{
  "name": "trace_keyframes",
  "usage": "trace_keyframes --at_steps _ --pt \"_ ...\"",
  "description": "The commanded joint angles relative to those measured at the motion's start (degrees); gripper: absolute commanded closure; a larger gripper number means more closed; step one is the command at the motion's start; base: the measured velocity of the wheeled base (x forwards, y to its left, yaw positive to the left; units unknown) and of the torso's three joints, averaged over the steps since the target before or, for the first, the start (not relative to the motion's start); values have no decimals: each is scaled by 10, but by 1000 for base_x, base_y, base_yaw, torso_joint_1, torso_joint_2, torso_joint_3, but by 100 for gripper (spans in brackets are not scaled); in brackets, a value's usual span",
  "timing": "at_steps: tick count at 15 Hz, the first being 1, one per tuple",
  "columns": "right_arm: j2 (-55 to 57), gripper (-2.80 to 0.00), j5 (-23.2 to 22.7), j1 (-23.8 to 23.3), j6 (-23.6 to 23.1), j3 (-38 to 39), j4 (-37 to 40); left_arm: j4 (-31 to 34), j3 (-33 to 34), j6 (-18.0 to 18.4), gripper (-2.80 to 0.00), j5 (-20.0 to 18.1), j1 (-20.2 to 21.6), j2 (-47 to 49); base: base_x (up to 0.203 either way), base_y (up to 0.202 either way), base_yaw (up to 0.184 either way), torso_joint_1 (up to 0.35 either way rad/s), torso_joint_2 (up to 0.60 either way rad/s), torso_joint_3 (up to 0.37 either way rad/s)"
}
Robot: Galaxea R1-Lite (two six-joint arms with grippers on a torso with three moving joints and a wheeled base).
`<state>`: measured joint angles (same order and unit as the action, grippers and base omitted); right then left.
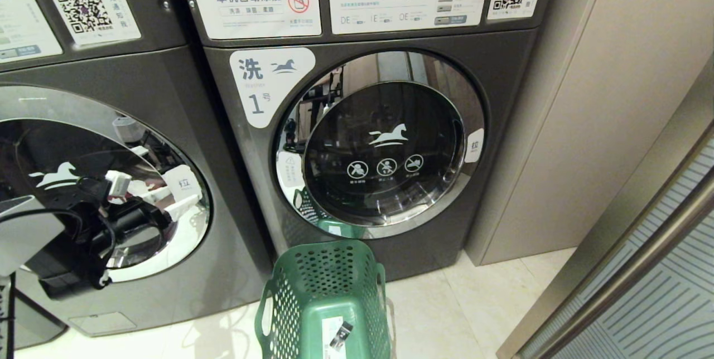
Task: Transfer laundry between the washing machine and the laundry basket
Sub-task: Open the lid of the washing machine
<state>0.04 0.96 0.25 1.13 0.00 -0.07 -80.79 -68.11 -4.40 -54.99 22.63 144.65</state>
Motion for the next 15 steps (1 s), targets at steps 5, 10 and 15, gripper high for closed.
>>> trace_keyframes --at_steps 5,10,15 --pt "0 0 0 0 0 0 0 -8 13 7 -280 -6 -14 -2 0 0 0 0 0 0" --pt "0 0 0 0 0 0 0 -8 13 24 -280 -7 -18 0 0 0 0 0 0 0" --pt "0 0 0 0 0 0 0 -7 -1 21 -280 -46 -21 9 0 0 0 0 0 0"
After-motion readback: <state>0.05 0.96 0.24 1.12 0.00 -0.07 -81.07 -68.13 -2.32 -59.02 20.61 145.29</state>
